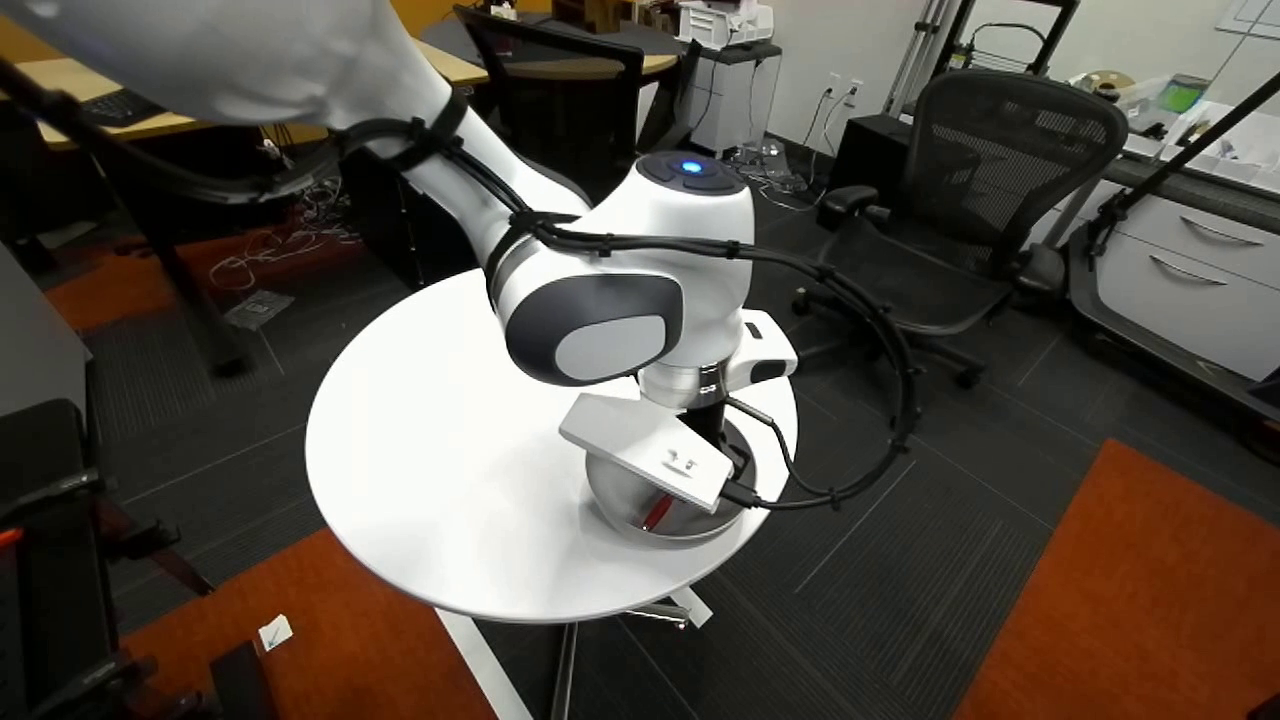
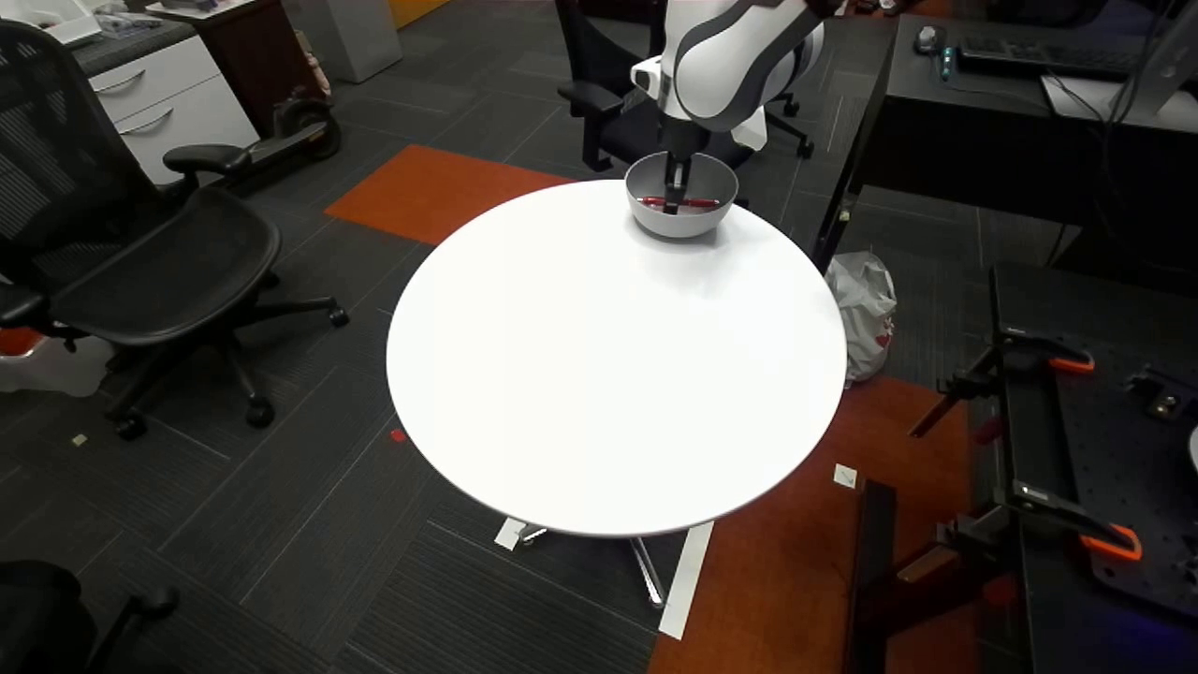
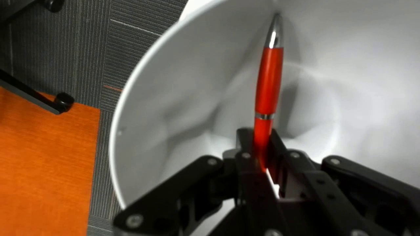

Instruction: Put the marker on the table

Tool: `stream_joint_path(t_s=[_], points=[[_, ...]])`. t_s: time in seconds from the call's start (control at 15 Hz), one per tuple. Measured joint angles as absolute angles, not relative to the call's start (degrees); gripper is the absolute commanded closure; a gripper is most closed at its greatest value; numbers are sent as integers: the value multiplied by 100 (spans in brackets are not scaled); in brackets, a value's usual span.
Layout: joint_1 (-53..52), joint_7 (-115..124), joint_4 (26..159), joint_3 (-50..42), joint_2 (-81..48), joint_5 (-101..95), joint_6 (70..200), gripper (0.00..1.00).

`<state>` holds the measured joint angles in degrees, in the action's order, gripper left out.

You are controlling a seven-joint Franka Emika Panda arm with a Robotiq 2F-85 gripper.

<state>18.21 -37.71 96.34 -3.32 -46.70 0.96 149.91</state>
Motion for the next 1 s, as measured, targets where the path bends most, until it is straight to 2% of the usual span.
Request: stream_joint_path(t_s=[0.4,1.0], points=[[1817,-3470,9713,-332,-4458,72,15006,96],[1533,-2641,10813,-385,-3126,-581,15287,96]])
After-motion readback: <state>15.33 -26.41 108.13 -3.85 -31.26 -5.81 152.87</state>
